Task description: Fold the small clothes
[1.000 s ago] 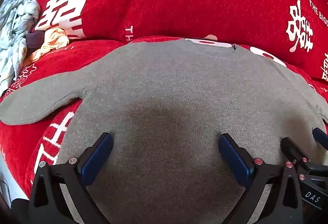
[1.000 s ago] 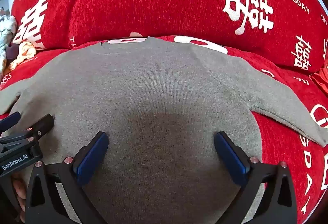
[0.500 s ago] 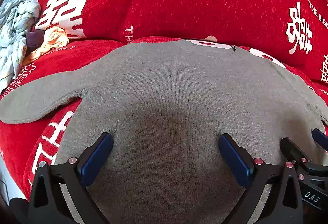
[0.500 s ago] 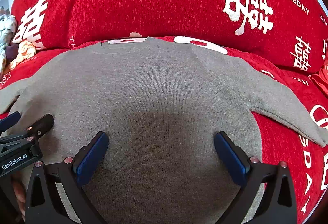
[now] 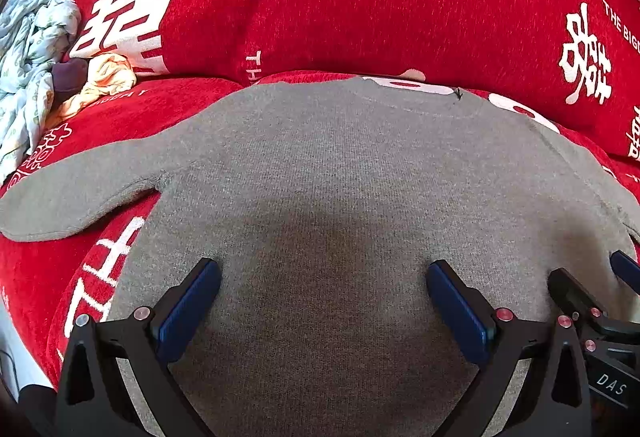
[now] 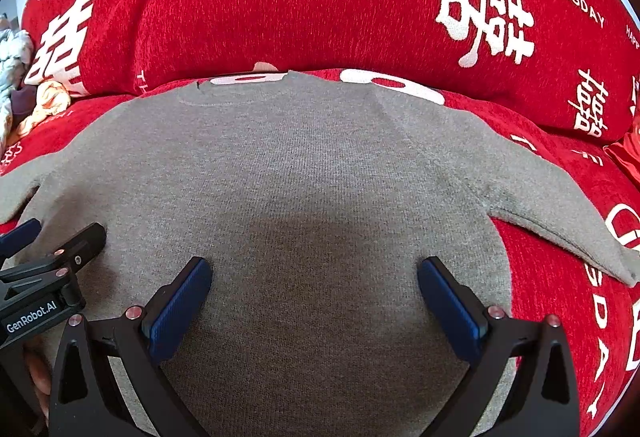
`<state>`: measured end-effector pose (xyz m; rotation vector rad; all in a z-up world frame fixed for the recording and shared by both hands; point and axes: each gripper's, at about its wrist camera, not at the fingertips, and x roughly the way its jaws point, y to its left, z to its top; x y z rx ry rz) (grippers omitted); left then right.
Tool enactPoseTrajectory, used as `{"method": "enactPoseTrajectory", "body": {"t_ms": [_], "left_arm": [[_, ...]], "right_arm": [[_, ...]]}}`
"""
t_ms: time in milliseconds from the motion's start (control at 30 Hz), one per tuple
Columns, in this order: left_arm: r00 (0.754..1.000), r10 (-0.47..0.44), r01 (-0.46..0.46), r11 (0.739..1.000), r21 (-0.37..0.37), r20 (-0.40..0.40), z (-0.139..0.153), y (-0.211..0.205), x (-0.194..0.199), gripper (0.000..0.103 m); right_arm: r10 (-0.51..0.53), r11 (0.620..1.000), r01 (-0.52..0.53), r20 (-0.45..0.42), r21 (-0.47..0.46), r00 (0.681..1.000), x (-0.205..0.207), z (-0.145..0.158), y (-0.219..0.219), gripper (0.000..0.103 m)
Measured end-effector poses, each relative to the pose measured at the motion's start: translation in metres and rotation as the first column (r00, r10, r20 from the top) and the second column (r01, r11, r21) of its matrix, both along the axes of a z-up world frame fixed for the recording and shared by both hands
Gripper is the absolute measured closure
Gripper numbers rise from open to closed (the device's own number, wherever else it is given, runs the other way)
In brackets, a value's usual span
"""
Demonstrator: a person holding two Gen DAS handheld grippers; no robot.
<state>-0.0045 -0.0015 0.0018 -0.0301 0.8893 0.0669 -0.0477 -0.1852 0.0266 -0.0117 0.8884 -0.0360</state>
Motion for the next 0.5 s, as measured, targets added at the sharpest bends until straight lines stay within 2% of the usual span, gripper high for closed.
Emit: {"method": "enactPoseTrajectory", "body": {"t_ms": [367,500], "left_arm": [[0.999,0.007,-0.007,1.0,0.01,-0.034,0.001,-0.001,0.006,0.0],[0.996,0.016,-0.011,0.998,0.061,-0.088,0.009,-0.007,0.01,0.0]], "right_arm": [[0.012,1.0,-0.012,-0.026,0.002,1.0,0.004,-0.001,0.0,0.0],[0.03,1.0,-0.03,-0.049,0.008,0.998,0.006,0.003,-0.003,0.0]]}}
